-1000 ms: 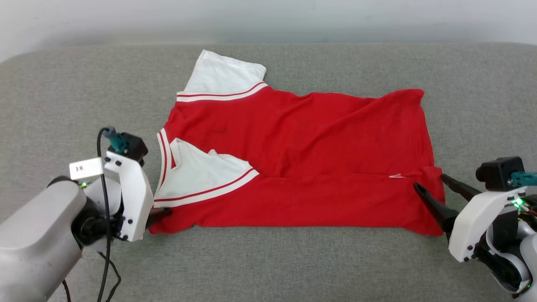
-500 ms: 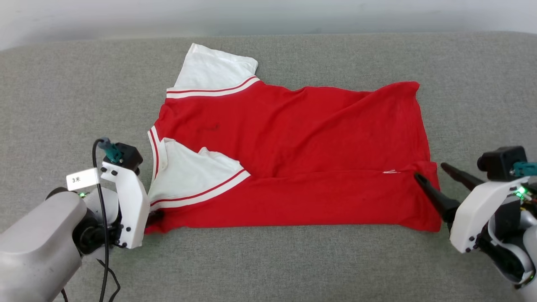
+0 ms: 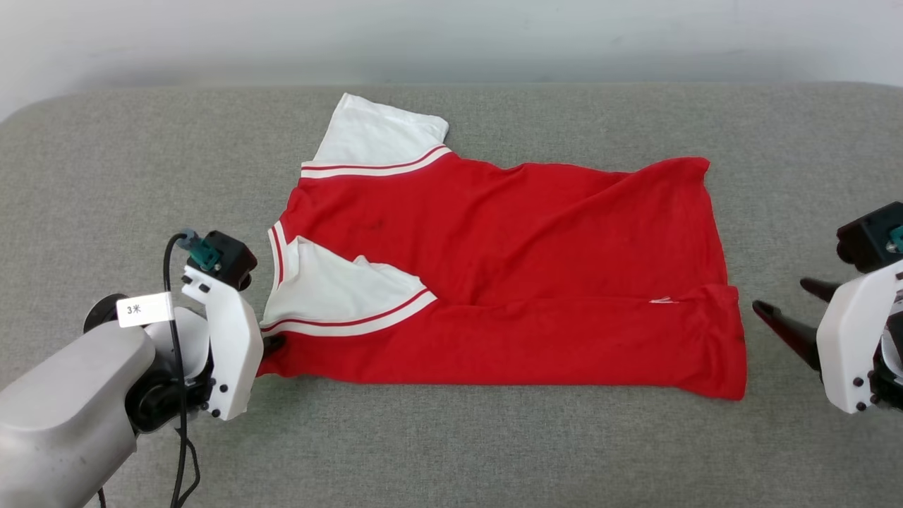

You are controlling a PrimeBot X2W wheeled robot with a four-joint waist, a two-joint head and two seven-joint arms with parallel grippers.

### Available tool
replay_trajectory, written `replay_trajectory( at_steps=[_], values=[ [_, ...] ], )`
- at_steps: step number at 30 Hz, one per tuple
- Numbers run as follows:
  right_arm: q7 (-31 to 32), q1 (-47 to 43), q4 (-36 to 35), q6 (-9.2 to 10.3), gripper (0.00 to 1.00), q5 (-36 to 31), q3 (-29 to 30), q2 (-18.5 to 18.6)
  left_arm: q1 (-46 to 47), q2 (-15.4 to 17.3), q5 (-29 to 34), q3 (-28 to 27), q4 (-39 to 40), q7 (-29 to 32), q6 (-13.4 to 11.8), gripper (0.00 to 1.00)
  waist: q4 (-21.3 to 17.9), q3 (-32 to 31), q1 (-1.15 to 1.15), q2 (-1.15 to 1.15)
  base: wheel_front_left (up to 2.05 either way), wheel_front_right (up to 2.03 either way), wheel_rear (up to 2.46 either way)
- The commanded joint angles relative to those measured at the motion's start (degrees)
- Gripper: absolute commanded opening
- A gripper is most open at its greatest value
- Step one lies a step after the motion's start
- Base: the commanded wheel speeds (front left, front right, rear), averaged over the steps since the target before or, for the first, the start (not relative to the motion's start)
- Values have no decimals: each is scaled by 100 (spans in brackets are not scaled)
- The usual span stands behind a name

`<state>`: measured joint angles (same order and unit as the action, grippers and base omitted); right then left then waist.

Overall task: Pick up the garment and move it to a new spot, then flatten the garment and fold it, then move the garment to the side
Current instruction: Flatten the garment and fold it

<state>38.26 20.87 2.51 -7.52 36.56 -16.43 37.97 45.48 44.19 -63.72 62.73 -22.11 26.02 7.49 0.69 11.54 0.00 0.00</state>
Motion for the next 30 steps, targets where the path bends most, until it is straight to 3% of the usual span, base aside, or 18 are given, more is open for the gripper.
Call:
replay_trajectory(
  at_steps=[1,9,22,23,24,25,30],
  values=[
    [202,51,-46,7,100,45,-38,49,82,1,3,38,62,-46,-13,0,24,25,0,0,0,0,0],
    [911,34,248,7,100,80,-338,-174,306,-70,86,158,195,-171,-13,0,160,240,0,0,0,0,0],
    [420,-69,1547,5,100,57,-1022,-806,369,-139,102,271,82,-412,-13,0,249,447,0,0,0,0,0],
    [369,-53,1588,4,94,76,-1069,-801,345,-140,89,277,68,-428,-13,0,241,431,0,0,0,0,0],
    [298,-27,1619,4,19,96,-1107,-772,316,-137,74,279,51,-450,-13,0,229,406,0,0,0,0,0],
    [211,9,1636,5,0,112,-1116,-740,284,-129,59,286,31,-460,-13,0,213,373,0,0,0,0,0],
    [-148,106,1605,6,0,287,-1030,-521,83,-53,-52,270,-2,-586,-13,0,127,111,0,0,0,0,0]
  ],
)
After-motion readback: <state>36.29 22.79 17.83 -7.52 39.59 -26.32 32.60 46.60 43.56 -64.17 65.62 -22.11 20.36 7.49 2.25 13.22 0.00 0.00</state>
